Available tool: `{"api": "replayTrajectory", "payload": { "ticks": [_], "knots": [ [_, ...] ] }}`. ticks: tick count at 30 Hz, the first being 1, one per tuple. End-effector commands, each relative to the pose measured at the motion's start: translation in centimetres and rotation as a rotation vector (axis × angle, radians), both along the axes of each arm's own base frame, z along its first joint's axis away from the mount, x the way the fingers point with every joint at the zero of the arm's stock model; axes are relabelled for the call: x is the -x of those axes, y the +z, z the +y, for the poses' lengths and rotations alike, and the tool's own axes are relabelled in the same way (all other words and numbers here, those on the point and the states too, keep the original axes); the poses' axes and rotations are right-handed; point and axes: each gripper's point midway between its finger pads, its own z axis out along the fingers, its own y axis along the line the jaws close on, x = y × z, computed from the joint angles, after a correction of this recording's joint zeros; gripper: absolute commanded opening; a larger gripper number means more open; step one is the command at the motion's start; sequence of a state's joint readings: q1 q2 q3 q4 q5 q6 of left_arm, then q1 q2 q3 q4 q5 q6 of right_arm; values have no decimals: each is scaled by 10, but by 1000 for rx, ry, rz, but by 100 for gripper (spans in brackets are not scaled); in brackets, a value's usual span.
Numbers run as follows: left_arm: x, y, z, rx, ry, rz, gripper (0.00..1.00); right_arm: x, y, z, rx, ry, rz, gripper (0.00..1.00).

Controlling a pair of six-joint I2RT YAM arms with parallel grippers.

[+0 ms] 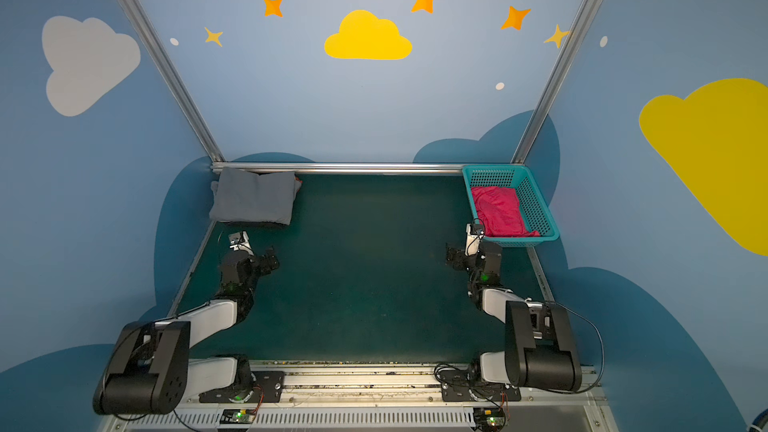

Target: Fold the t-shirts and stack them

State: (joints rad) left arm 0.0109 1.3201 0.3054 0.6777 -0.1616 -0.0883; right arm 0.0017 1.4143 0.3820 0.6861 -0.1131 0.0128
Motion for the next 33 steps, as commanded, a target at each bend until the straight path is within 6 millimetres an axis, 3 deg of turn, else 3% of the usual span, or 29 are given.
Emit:
{"api": "replayTrajectory", "payload": {
  "ticks": [1, 8, 33],
  "knots": [
    [-15, 7, -6, -21, -44, -64, 100, -9, 1, 4, 52, 11, -76, 95],
    [-35, -13, -2, -18, -26, 48, 100, -18, -2, -2, 49, -33, -36, 95],
    [-34, -11, -1, -19, -20, 41, 100, -18, -3, -1, 50, -26, -26, 95]
  ]
}}
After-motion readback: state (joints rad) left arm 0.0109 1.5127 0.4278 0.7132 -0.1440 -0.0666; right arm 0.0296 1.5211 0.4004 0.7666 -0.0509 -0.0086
